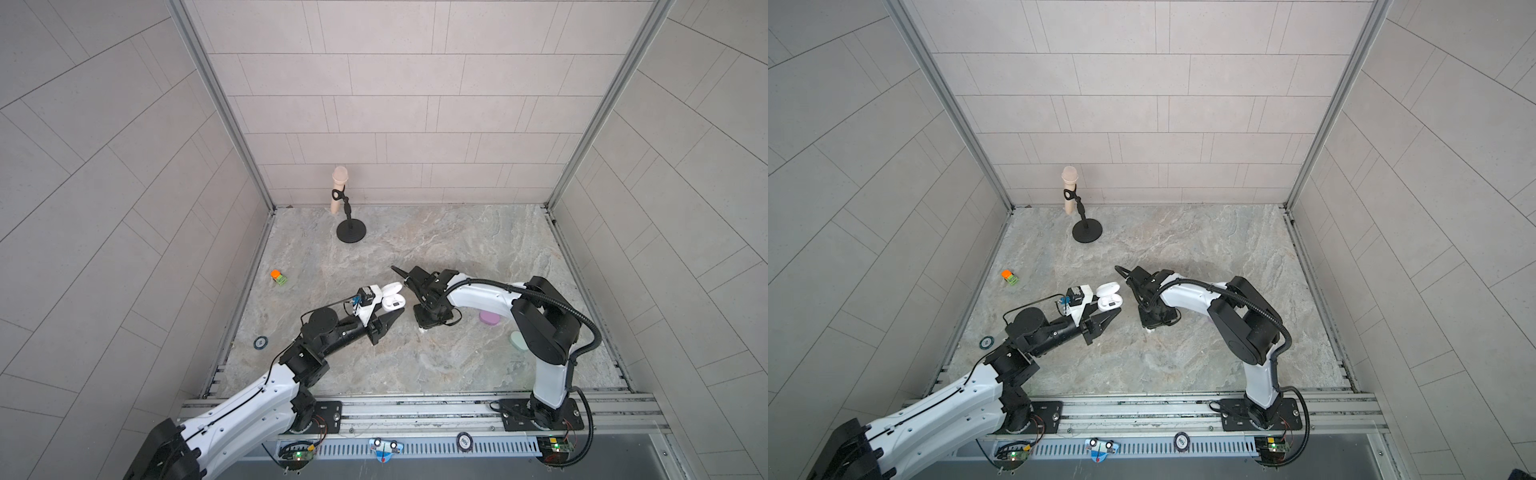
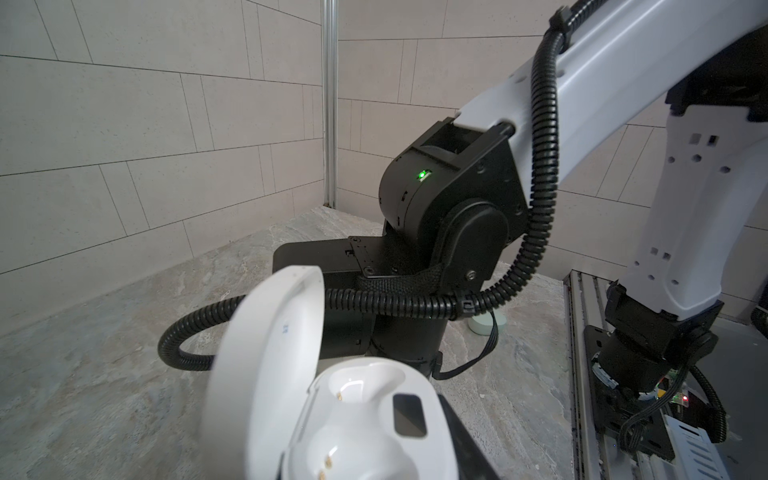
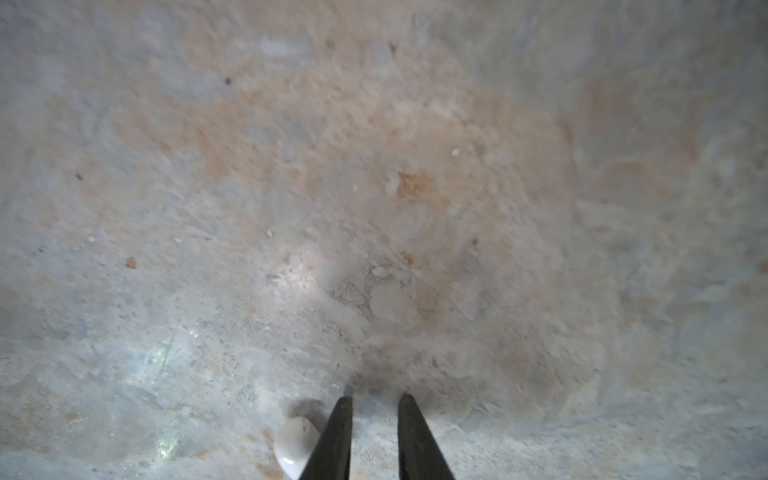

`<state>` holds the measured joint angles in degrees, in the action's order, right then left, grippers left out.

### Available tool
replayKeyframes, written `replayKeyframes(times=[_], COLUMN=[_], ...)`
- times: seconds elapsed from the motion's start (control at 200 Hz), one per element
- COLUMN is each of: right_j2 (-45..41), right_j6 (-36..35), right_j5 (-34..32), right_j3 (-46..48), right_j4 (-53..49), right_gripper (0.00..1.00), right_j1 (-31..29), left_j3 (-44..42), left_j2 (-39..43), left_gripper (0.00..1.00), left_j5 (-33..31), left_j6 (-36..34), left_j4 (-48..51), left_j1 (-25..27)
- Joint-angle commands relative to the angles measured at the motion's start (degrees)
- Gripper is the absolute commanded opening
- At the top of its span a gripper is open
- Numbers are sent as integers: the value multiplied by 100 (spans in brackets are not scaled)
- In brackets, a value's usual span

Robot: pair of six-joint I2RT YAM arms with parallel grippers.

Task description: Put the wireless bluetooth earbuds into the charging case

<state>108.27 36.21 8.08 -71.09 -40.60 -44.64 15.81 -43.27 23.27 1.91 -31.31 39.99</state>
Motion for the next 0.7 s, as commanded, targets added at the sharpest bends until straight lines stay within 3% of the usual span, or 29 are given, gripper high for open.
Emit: replayKeyframes(times=[0.0, 0.23, 0.476, 0.691], right_j2=[-171, -414, -1020, -827], right_j6=[167, 376, 813, 759], right_j5=[64, -191, -221, -71], right_j3=[198, 286, 415, 191], right_j4=[-237, -245, 39, 36], right_gripper=[24, 25, 41, 46], right_j1=[-47, -36, -47, -193], left_j3=[-32, -25, -84, -184], left_j2=[46, 46, 103, 243], left_gripper=[22, 22, 22, 22], left_j5=[29, 37, 2, -23], left_j6=[-7, -8, 54, 121], left_j4=[-109, -120, -120, -134], left_j1=[-26, -26, -32, -26])
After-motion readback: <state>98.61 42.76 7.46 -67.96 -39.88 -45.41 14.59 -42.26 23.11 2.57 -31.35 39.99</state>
